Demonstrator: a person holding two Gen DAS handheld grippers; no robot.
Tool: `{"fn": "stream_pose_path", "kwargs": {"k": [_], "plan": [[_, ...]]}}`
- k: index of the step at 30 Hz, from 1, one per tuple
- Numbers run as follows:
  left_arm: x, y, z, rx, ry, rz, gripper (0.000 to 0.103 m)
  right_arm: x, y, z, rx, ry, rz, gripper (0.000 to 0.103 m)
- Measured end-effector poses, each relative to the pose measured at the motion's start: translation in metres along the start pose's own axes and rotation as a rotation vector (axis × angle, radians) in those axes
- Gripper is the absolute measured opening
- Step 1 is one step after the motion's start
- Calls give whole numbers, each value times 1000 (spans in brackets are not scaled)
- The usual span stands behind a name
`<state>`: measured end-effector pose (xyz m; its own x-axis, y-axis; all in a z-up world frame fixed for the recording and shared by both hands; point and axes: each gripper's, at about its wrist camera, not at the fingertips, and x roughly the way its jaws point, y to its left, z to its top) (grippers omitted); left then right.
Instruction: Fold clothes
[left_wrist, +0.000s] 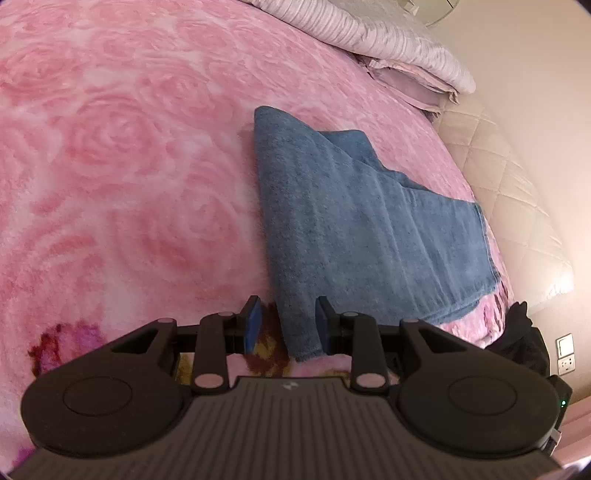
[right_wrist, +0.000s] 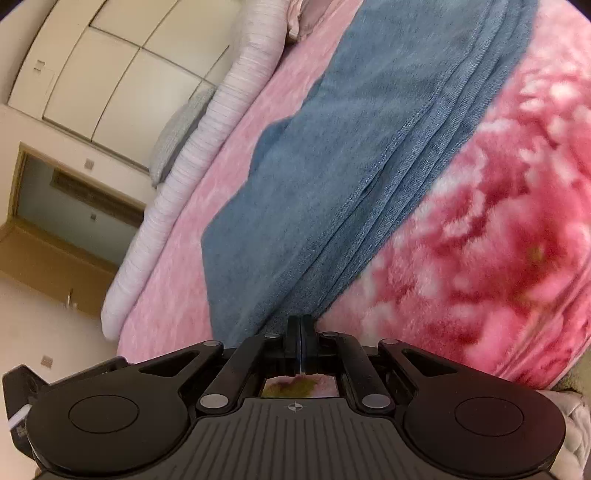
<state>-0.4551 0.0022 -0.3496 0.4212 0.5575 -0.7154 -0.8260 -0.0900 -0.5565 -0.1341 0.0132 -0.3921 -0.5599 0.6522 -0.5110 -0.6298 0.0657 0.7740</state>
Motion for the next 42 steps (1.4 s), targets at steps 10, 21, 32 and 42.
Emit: {"fn": "stream_pose_path", "kwargs": {"k": [10, 21, 32, 42], "plan": [[-4, -11, -1, 80, -19, 37, 26, 17, 14, 1, -66, 58, 7, 3], [2, -30, -19, 227, 22, 131, 33, 15, 31, -11, -182, 144, -49, 4], [-49, -65, -45, 413, -44, 296, 28, -52, 68, -30, -501, -75, -332, 40], [-80, -48, -58, 340, -40, 198, 29, -89, 82, -69, -744, -125, -419, 43]]}}
